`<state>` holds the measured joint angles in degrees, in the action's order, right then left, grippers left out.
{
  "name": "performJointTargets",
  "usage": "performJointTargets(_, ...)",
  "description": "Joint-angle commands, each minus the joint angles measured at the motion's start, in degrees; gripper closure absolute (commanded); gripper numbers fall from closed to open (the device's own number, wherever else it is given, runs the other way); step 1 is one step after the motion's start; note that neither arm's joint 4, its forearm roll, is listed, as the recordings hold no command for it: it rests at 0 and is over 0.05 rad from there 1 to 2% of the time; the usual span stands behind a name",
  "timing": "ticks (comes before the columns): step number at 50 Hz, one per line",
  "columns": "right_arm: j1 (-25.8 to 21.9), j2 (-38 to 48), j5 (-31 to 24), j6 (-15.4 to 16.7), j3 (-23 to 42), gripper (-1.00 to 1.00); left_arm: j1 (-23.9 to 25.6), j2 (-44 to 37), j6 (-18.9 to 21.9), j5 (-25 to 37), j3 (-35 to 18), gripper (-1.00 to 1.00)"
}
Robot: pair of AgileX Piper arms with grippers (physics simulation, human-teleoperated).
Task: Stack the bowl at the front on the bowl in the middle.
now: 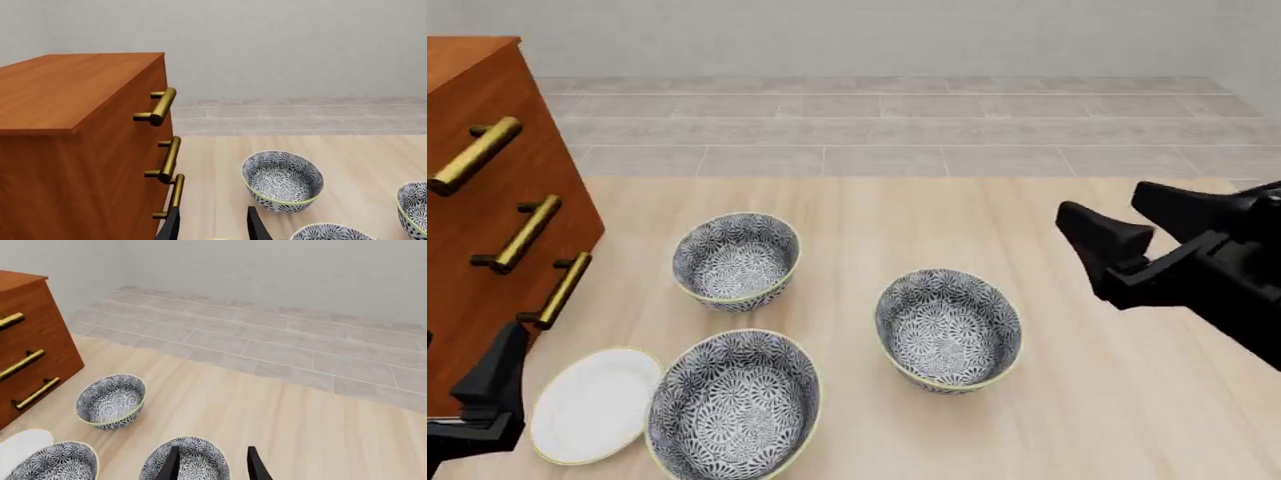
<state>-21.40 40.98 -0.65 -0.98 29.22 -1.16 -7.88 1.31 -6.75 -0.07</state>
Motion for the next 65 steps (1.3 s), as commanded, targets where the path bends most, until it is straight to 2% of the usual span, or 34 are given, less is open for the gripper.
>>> performJointTargets(1,-7.51,12.01,-4.65,-2.82,9.94,-1.00,0.17,1.59,-0.06,1.53,0.01,-1.00)
performJointTargets(3,-7.73,13.08,-5.63,-2.37,11.77,-1.00,-0.09,1.60,-0.14,1.45,-0.02,-1.00)
performJointTargets(4,-9.34,15.00,-6.82,-3.56,13.54,-1.00,-0.21,1.50,-0.09,1.30,-0.02,-1.00)
performJointTargets(8,-9.91,17.54,-8.38,-3.73,16.76,-1.00,-0.36,1.60,-0.15,1.39,-0.02,-1.00)
performJointTargets(11,-11.08,21.55,-11.22,-2.29,20.89,-1.00,-0.30,1.61,-0.09,1.45,-0.02,-1.00)
performJointTargets(14,-12.16,23.59,-12.19,-3.43,23.55,-1.00,-0.43,1.31,-0.05,1.06,-0.03,-1.00)
performJointTargets(27,-15.06,32.23,-18.14,-3.99,33.43,-1.00,-0.76,1.18,-0.04,0.88,-0.01,-1.00)
performJointTargets(38,-15.21,40.88,-22.26,-4.81,43.77,-1.00,-0.52,1.08,0.20,0.72,0.00,-1.00)
performJointTargets(52,-17.35,47.02,-25.39,-6.50,51.50,-1.00,-0.48,-0.06,0.41,-0.37,0.03,-1.00)
performJointTargets(56,-17.14,49.62,-27.18,-7.29,55.74,-1.00,-0.47,-0.61,0.66,-0.77,0.04,-1.00)
performJointTargets(60,-16.60,52.43,-27.64,-6.28,57.75,-1.00,-0.37,-1.24,0.73,-1.30,0.05,-1.00)
performJointTargets(65,-15.92,55.78,-28.37,-6.60,60.72,-1.00,-0.41,-0.48,0.71,-0.63,0.04,-1.00)
